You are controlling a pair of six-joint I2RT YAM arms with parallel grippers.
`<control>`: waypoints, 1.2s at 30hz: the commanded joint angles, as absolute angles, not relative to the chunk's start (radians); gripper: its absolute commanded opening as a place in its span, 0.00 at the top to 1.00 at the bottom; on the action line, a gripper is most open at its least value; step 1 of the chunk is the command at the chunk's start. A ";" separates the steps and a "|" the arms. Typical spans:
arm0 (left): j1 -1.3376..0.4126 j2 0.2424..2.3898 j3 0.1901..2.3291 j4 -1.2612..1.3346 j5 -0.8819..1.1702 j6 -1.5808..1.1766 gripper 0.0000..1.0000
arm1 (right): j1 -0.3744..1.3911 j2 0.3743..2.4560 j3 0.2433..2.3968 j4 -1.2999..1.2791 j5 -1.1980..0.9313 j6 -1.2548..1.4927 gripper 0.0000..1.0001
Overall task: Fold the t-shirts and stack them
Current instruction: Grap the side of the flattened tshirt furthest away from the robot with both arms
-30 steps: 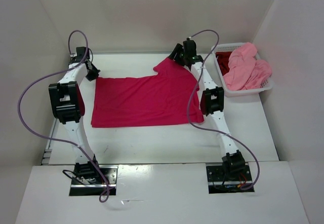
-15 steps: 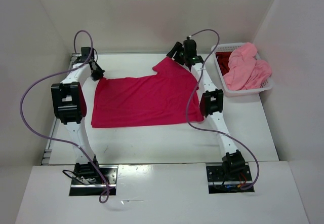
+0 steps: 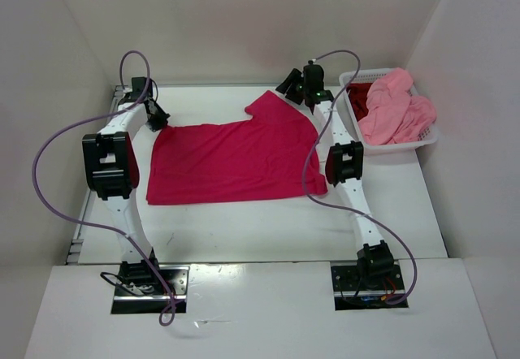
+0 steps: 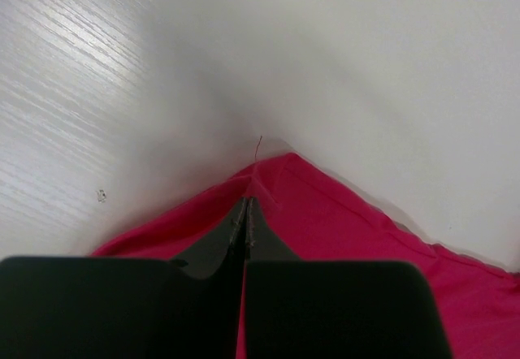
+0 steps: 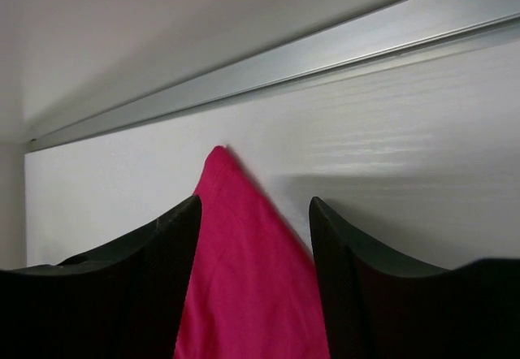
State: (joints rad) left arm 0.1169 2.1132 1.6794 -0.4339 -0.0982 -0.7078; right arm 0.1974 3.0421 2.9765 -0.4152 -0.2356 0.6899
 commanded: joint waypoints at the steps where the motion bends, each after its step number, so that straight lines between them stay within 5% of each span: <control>1: 0.121 2.073 1.695 -0.403 -0.086 -0.721 1.00 | 0.221 3.074 2.963 -0.465 -0.325 0.716 0.39; 8: 0.121 2.062 1.675 -0.383 -0.068 -0.721 1.00 | 0.230 3.088 2.977 -0.486 -0.348 0.726 0.53; 19: 0.130 2.052 1.657 -0.374 -0.067 -0.721 1.00 | 0.212 3.067 3.128 -0.540 -0.388 0.762 1.00; 36: 0.192 1.950 1.568 -0.347 0.049 -0.758 1.00 | 0.201 2.676 3.123 -1.157 -0.292 0.540 1.00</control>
